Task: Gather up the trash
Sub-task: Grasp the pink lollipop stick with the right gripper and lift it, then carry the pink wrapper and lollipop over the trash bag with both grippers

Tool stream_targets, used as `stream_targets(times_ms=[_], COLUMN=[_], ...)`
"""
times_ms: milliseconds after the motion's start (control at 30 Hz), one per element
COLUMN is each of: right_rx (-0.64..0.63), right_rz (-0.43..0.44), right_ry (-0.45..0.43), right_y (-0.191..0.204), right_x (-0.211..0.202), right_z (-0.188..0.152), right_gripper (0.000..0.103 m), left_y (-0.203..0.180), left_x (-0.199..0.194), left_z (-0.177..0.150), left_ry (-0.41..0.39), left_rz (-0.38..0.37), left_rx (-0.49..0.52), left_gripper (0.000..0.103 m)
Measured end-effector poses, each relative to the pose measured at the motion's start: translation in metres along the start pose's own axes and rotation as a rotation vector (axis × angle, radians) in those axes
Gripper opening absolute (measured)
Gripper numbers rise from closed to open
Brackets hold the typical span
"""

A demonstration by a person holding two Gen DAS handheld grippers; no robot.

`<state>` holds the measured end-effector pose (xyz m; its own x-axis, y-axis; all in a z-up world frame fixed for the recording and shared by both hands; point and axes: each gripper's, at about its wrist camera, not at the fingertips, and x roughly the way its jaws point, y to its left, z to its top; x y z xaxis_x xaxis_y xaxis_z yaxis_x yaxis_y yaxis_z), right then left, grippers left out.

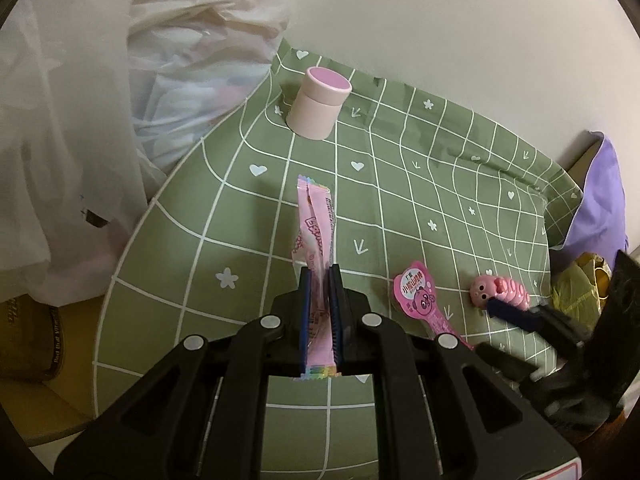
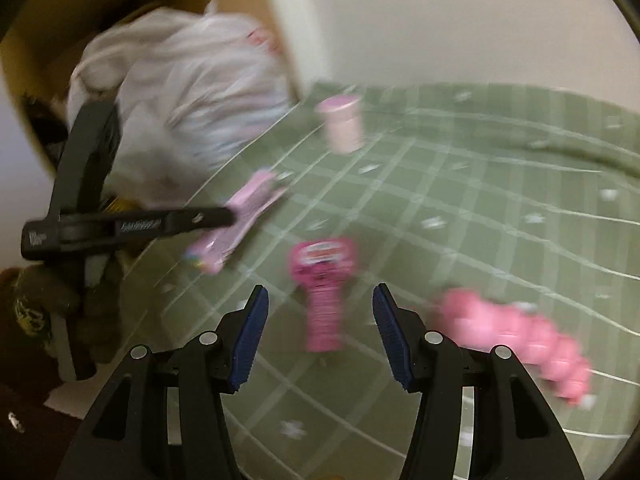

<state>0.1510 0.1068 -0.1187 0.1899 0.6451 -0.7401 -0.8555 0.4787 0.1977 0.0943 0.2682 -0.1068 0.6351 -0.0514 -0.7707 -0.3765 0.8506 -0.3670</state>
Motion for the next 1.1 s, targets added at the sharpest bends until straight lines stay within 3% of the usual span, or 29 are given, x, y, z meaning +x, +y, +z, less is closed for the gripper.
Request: stream_targets(times_ms=[100,167,300,400,600,667,700,733,867,900,933,967,1100], right_rx=[-0.03,-0.029,-0.008,-0.007,0.011,-0.001,-0.002,0.002,-0.01,-0.01,-0.008,-0.007,0.005], right_rz=[-0.036,-0.068,-0.049,-0.046,-0.008,-0.013,-0.005,0.008,-0.028,-0.03,-0.031,-0.04,-0.036], right_ry=[0.034,0.064,0.091,0.073,0.029,0.033,0.034,0.033,0.055,0.077,0.098,0.11,0.072], right_y=[0.007,0.005,-0.002,-0.005,-0.014,-0.01,-0.009,-0.008,-0.004,-0.005,-0.007,-0.008,-0.011], right_x=[0.021,0.031,0.031,0.016,-0.008,-0.005,-0.002,0.001,0.02,0.025,0.029,0.03,0.009], right_z=[0.003,0.006,0.006,0.006,0.003,-0.002,-0.003,-0.005,-0.006,-0.006,-0.007,-0.007,-0.005], right_gripper=[0.051,0.046,0.019,0.01,0.01,0.02,0.035,0.041,0.041,0.038,0.024,0.019,0.019], left_y=[0.0,0.001,0.002,-0.002,-0.017,-0.02,-0.021,-0.021,-0.016,-0.015,-0.013,-0.012,-0.012], left_x=[-0.004,-0.006,-0.009,-0.012,-0.015,-0.016,-0.016,-0.016,-0.019,-0.02,-0.02,-0.021,-0.024], left_z=[-0.001,-0.002,-0.003,0.0,0.005,0.004,0.003,0.002,0.0,-0.001,-0.002,-0.003,-0.003], left_ry=[-0.004,-0.002,-0.004,-0.011,-0.022,-0.021,-0.019,-0.016,-0.011,-0.01,-0.01,-0.009,-0.015], left_rz=[0.007,0.01,0.008,0.002,-0.011,-0.005,0.001,0.007,0.023,0.024,0.024,0.025,0.015], left_rx=[0.004,0.005,-0.003,-0.002,0.028,0.037,0.042,0.045,0.045,0.04,0.038,0.036,0.032], left_gripper=[0.008,0.008,0.008,0.008,0.008,0.008,0.008,0.008,0.008,0.008,0.008,0.008,0.008])
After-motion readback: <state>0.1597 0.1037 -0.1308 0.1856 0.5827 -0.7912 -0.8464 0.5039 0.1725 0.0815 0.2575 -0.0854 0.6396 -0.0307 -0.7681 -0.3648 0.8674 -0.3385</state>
